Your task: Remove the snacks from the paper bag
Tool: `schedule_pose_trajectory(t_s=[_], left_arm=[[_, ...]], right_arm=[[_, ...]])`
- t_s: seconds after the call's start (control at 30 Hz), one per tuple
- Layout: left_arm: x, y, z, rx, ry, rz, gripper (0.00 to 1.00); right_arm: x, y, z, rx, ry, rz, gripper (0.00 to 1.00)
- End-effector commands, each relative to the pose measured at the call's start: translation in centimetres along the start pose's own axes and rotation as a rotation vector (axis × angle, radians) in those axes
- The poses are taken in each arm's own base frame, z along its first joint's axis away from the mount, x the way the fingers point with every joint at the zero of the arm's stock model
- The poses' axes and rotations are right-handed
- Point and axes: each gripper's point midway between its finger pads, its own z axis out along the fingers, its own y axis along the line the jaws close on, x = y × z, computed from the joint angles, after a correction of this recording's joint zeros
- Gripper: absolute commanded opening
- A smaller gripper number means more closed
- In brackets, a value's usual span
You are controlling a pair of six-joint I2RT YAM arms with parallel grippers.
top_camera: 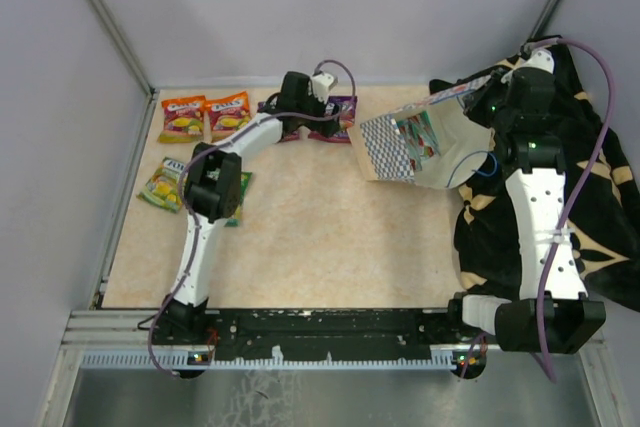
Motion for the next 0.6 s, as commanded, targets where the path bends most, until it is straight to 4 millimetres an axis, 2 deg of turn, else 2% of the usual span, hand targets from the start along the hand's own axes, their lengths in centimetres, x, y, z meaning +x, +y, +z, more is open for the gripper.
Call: schedule_pose_trajectory(t_s=[0.0,0.07,0.17,0.23,0.33,0.4,0.5,0.57], left_arm=[[-13.4,-1.1,-10.7,-0.008,-0.286,0.033,1.0],[-16.3,-2.4,-14.9,0.006,-0.381,-0.009,1.0],[-17.3,-6.3,-19.7,0.13,-0.487,-0.096,1.0],[-17.4,-9.6,-21.8,0.214,-0.539,-0.089,1.0],[-17.3,-13.8,-23.6,0.273,-0.573,-0.017,1.0],[-18.2,-16.3,-24.3,0.329,-0.583,0.047,1.0],[-20.6,-20.3,-25.2,0.393,-0.634,0.209,1.0],[-22.3,-22.7,-25.1,0.372,-0.687,0.351,1.0]], right_arm=[[-2.4,0.5,-0.7,-0.012,-0.088,-0.007,0.0],[-2.5,0.4,-0.8,-0.007,-0.092,-0.006,0.0],[-2.5,0.4,-0.9,-0.006,-0.096,-0.001,0.0],[-2.5,0.4,-0.9,-0.008,-0.098,0.001,0.0],[-2.4,0.4,-1.0,-0.01,-0.093,-0.006,0.0],[-2.3,0.5,-1.1,-0.016,-0.092,-0.012,0.0],[-2.2,0.7,-1.3,-0.03,-0.089,-0.021,0.0],[-2.1,1.0,-1.5,-0.047,-0.084,-0.026,0.0]])
